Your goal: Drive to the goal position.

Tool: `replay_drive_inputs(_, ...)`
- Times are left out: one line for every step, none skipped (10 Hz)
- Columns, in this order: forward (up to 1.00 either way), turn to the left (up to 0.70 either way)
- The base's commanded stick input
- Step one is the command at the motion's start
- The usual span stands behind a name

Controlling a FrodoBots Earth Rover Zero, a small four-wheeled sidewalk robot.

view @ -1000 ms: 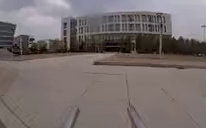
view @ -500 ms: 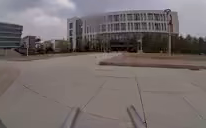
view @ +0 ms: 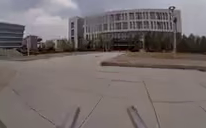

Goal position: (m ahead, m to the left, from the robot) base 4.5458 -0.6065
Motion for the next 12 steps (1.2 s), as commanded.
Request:
replay_drive_inputs(0.69, 0.0)
replay_drive_inputs(0.69, 0.0)
replay_drive_inputs(0.69, 0.0)
replay_drive_inputs(0.69, 0.0)
replay_drive_inputs(0.69, 0.0)
replay_drive_inputs(0.69, 0.0)
replay_drive_inputs(0.69, 0.0)
replay_drive_inputs(0.69, 0.0)
replay_drive_inputs(0.69, 0.0)
replay_drive_inputs(0.69, 0.0)
replay_drive_inputs(0.69, 0.0)
replay_drive_inputs(0.69, 0.0)
